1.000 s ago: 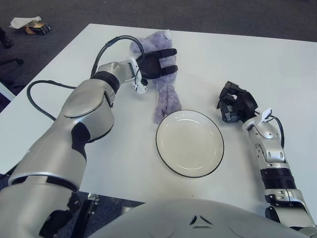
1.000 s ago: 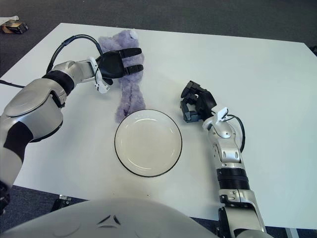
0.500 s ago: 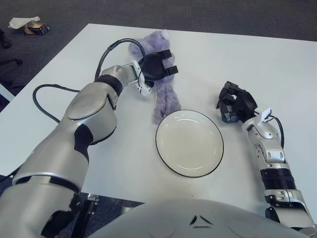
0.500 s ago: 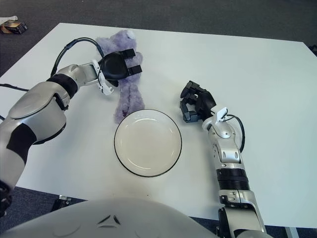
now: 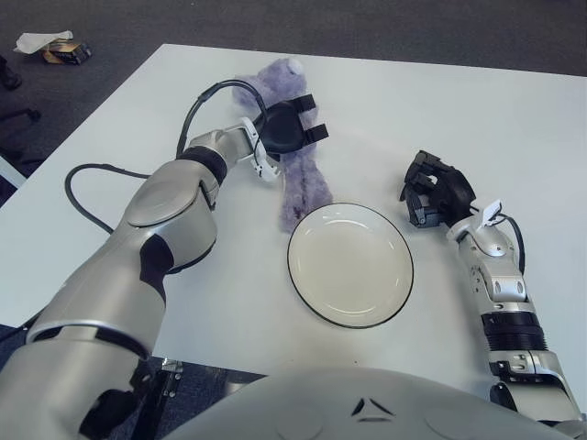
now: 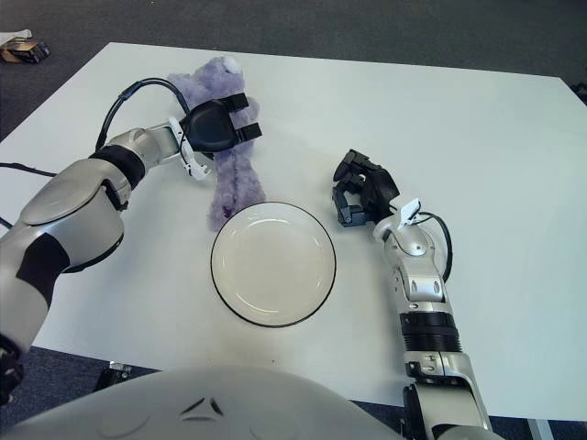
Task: Put the doll into the plate.
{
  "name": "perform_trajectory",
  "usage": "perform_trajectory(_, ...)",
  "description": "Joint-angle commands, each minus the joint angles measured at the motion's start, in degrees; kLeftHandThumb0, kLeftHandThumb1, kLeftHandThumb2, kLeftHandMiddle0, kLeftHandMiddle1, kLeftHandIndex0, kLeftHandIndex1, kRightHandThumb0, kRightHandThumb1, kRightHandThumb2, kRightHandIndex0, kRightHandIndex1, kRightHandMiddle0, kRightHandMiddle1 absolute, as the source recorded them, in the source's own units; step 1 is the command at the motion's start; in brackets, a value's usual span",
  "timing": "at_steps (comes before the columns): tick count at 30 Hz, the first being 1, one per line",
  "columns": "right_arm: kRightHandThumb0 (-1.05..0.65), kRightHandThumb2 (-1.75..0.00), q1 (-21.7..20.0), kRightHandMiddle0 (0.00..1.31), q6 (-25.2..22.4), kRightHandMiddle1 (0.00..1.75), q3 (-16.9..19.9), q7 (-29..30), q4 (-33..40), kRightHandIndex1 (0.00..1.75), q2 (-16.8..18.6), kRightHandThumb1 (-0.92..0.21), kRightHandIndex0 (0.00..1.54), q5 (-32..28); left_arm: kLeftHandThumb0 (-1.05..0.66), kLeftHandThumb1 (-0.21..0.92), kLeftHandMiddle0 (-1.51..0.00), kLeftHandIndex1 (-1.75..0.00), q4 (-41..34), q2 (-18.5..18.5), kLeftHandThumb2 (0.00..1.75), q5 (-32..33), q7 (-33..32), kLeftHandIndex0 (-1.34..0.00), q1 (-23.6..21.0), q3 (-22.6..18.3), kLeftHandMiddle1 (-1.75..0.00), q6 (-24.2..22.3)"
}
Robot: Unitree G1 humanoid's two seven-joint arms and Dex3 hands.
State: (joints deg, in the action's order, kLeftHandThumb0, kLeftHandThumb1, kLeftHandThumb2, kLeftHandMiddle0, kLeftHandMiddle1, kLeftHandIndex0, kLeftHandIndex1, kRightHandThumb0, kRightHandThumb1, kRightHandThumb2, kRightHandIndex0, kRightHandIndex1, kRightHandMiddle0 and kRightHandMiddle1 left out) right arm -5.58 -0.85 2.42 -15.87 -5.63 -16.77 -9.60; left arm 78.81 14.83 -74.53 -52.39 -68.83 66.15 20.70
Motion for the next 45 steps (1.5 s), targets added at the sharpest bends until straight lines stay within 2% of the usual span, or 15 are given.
perform_trajectory(1,-0.01,-1.4,3.98,0.54,-4.47,1.74,-2.09,-0.62,-2.41,1.75,0.72,-0.25,0.55,1.69,0.0,0.14,-0.8,-1.75,0.62,-0.18,1.4,-0.25,0.11,-0.68,2.1,0.31,-1.34,-0.96)
perform_trajectory(12,-0.01,-1.39,4.28,0.52,-4.75,1.74,-2.06,-0.52,-1.75,1.75,0.83,-0.27,0.54,1.54,0.0,0.1,-0.87,-1.75,0.94,0.02,1.43,-1.16,-0.23,-0.67,2.89,1.47,-1.32,-3.72)
perform_trajectory(20,-0.01,-1.37,4.4,0.51,-5.19,1.74,-2.12,-0.44,-1.31,1.75,0.82,-0.28,0.53,1.68,0.0,0.09,-0.84,-1.75,0.69,0.7,1.48,-0.44,-2.6,-0.62,2.79,1.01,-1.45,-3.77)
perform_trajectory(27,-0.01,-1.37,4.23,0.52,-5.0,1.74,-2.11,-0.34,-1.52,1.75,0.7,-0.28,0.53,1.95,0.0,0.1,-0.83,-1.75,0.38,0.65,1.51,2.35,-1.63,-0.58,2.66,-1.86,-1.54,-1.91)
perform_trajectory(30,-0.01,-1.38,4.14,0.52,-5.05,1.74,-2.05,-0.47,-1.59,1.75,0.66,-0.27,0.53,1.84,0.0,0.09,-0.83,-1.75,0.66,0.24,1.53,6.3,0.07,-0.57,3.71,-5.63,-1.6,-1.18)
perform_trajectory(34,-0.01,-1.38,4.02,0.52,-5.53,1.74,-2.03,-0.48,-1.65,1.75,0.52,-0.27,0.53,1.84,0.0,0.08,-0.84,-1.75,0.4,-0.51,1.56,16.08,2.31,-0.56,5.7,-15.23,-1.62,3.04)
perform_trajectory(36,-0.01,-1.38,3.96,0.52,-5.59,1.74,-2.0,-0.49,-1.74,1.75,0.46,-0.27,0.54,1.86,0.0,0.07,-0.84,-1.75,0.23,-0.64,1.56,17.46,2.78,-0.56,5.98,-16.65,-1.62,3.78)
perform_trajectory(42,-0.01,-1.39,3.39,0.53,-5.88,1.74,-2.01,-0.75,-2.78,1.75,0.14,-0.26,0.54,2.0,0.0,0.07,-0.85,-1.75,-1.04,-0.67,1.56,32.49,9.32,-0.56,6.46,-31.25,-1.61,12.22)
perform_trajectory(45,-0.01,-1.39,3.17,0.53,-5.69,1.74,-2.02,-0.89,-3.25,1.75,-0.04,-0.26,0.54,2.15,0.0,0.08,-0.85,-1.75,-1.87,-1.16,1.55,36.63,11.96,-0.56,5.86,-35.55,-1.6,13.17)
